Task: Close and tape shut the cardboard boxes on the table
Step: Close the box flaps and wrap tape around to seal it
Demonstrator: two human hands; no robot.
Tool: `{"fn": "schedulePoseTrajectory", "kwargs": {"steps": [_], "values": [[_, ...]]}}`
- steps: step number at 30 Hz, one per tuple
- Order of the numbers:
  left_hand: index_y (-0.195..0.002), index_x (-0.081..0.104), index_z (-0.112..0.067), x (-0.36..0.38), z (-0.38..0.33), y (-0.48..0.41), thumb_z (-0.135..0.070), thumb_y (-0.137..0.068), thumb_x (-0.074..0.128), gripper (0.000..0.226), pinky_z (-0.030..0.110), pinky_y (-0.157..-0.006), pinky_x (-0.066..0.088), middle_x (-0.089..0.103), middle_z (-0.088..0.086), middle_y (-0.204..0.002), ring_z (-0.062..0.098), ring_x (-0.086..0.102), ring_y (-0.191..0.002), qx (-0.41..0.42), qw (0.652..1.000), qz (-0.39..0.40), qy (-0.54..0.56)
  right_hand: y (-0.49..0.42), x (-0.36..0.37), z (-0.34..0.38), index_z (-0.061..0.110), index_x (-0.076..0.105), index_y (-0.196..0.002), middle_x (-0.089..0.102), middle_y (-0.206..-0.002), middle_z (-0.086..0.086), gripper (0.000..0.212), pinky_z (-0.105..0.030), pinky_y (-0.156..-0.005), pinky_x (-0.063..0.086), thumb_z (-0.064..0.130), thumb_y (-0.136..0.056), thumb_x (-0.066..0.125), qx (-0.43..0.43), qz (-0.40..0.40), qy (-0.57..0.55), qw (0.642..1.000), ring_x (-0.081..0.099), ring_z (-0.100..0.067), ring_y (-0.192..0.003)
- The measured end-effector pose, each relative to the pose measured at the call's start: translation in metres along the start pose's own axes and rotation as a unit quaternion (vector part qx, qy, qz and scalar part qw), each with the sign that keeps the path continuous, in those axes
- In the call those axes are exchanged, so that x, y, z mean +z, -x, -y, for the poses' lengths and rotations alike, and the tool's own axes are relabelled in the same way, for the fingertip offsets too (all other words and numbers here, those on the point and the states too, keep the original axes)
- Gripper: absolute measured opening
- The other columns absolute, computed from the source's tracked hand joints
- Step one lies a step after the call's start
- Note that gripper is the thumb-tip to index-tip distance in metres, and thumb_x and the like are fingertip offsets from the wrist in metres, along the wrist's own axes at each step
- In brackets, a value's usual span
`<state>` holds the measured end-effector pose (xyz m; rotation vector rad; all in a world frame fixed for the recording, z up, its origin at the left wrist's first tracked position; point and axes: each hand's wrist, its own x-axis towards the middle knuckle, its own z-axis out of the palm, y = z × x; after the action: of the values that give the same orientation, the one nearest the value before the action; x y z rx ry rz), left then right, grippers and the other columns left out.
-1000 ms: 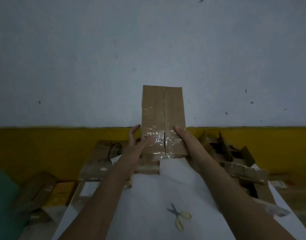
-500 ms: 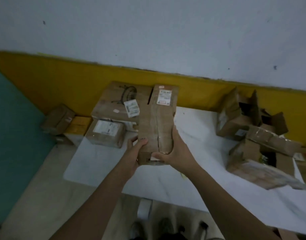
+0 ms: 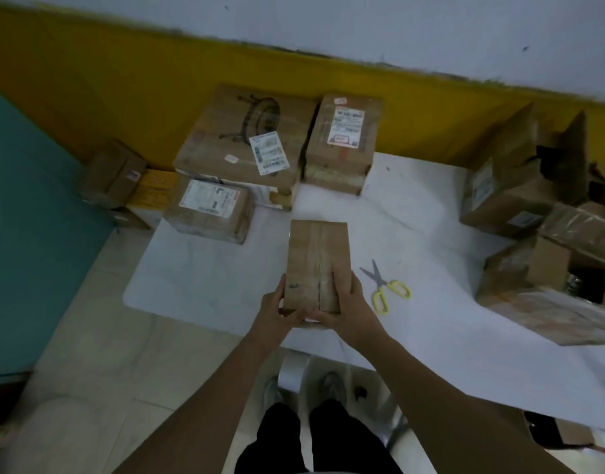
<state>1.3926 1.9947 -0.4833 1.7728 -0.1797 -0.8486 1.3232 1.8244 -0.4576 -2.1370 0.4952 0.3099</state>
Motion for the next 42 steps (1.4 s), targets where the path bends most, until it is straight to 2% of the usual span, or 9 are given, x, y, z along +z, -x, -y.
{"fn": "schedulePoseTrajectory", "kwargs": {"steps": [6,8,12,15,20,26,30,35,42], "values": [[-0.149,0.034,-0.016,0.006,0.019,-0.007,-0.063,-0.069,0.077,0.102,0.039,-0.11,0.043,0.051,0.001,-0.142,0.013,0.051,-0.128,-0.02,0.992,0.003,-0.124,-0.008,0.007,-0.033,0.038,-0.029,-0.144,-0.023,-0.16,-0.017,0.121,-0.047,-0.118,0.028,0.064,-0.077,0.069,0.019,0.066,0.121,0.99,0.013,-0.038,-0.149],[-0.145,0.04,-0.009,0.007,0.023,0.004,-0.056,-0.07,0.08,0.097,0.042,-0.109,0.042,0.044,0.01,-0.139,0.023,0.048,-0.126,-0.077,0.98,-0.077,-0.167,-0.003,0.008,-0.032,0.029,-0.022,-0.152,-0.022,-0.161,-0.016,0.113,-0.052,-0.118,0.025,0.071,-0.082,0.056,0.026,0.036,0.195,0.98,0.011,-0.041,-0.148],[-0.111,0.057,-0.006,0.012,0.044,0.043,-0.037,-0.076,0.081,0.052,0.042,-0.091,0.051,0.051,0.016,-0.116,0.035,0.057,-0.105,-0.173,0.939,-0.248,-0.164,0.014,0.005,-0.012,0.009,0.031,-0.151,0.029,-0.157,-0.016,0.065,-0.047,-0.109,0.037,0.037,-0.097,0.052,-0.012,-0.139,0.269,0.953,0.038,-0.036,-0.137],[-0.137,0.048,0.002,0.02,0.065,0.053,-0.053,-0.083,0.07,0.081,0.043,-0.103,0.045,0.049,0.023,-0.139,0.037,0.052,-0.124,-0.335,0.915,-0.191,-0.121,0.02,0.006,-0.002,0.007,0.063,-0.112,0.061,-0.117,-0.011,0.027,-0.041,-0.08,0.051,0.021,-0.092,0.051,-0.115,-0.232,0.304,0.917,0.06,-0.031,-0.098],[-0.146,0.035,0.001,0.039,0.065,0.041,-0.045,-0.093,0.061,0.075,0.037,-0.112,0.034,0.035,0.019,-0.154,0.033,0.04,-0.137,-0.355,0.929,-0.104,-0.009,0.031,0.023,-0.002,0.012,0.061,-0.082,0.057,-0.077,-0.003,0.029,-0.028,-0.043,0.036,0.028,-0.091,0.038,-0.167,-0.18,0.281,0.928,0.054,-0.024,-0.056],[-0.129,0.057,0.0,0.037,0.06,0.02,-0.034,-0.093,0.063,0.05,0.039,-0.1,0.049,0.059,0.02,-0.13,0.034,0.059,-0.118,-0.354,0.932,-0.081,0.009,0.04,0.043,-0.019,0.017,0.06,-0.096,0.065,-0.092,-0.003,0.028,-0.029,-0.066,0.038,0.029,-0.101,0.035,-0.007,0.026,0.257,0.966,0.063,-0.024,-0.085],[-0.128,0.057,0.004,0.028,0.038,0.012,-0.035,-0.094,0.057,0.051,0.03,-0.084,0.046,0.06,0.018,-0.119,0.031,0.059,-0.106,-0.344,0.938,-0.034,-0.027,0.039,0.049,-0.03,0.014,0.067,-0.099,0.069,-0.097,-0.007,0.03,-0.035,-0.08,0.053,0.03,-0.099,0.041,0.142,0.101,0.079,0.981,0.065,-0.025,-0.089],[-0.108,0.069,-0.004,0.009,-0.009,0.019,-0.028,-0.093,0.061,0.03,0.024,-0.075,0.039,0.063,0.015,-0.106,0.021,0.059,-0.096,-0.247,0.956,0.005,-0.156,0.028,0.043,-0.003,0.009,0.062,-0.097,0.068,-0.105,-0.017,0.043,-0.038,-0.097,0.049,0.048,-0.1,0.046,0.319,0.154,-0.199,0.914,0.064,-0.027,-0.094],[-0.097,0.074,-0.027,-0.026,-0.08,0.036,-0.04,-0.092,0.062,0.018,0.022,-0.073,0.042,0.065,-0.013,-0.097,0.009,0.06,-0.093,-0.099,0.972,0.058,-0.205,0.025,-0.001,0.039,0.005,0.067,-0.109,0.073,-0.1,-0.009,0.03,-0.028,-0.08,0.056,0.026,-0.089,0.071,0.224,0.127,-0.392,0.883,0.07,-0.023,-0.093]]}}
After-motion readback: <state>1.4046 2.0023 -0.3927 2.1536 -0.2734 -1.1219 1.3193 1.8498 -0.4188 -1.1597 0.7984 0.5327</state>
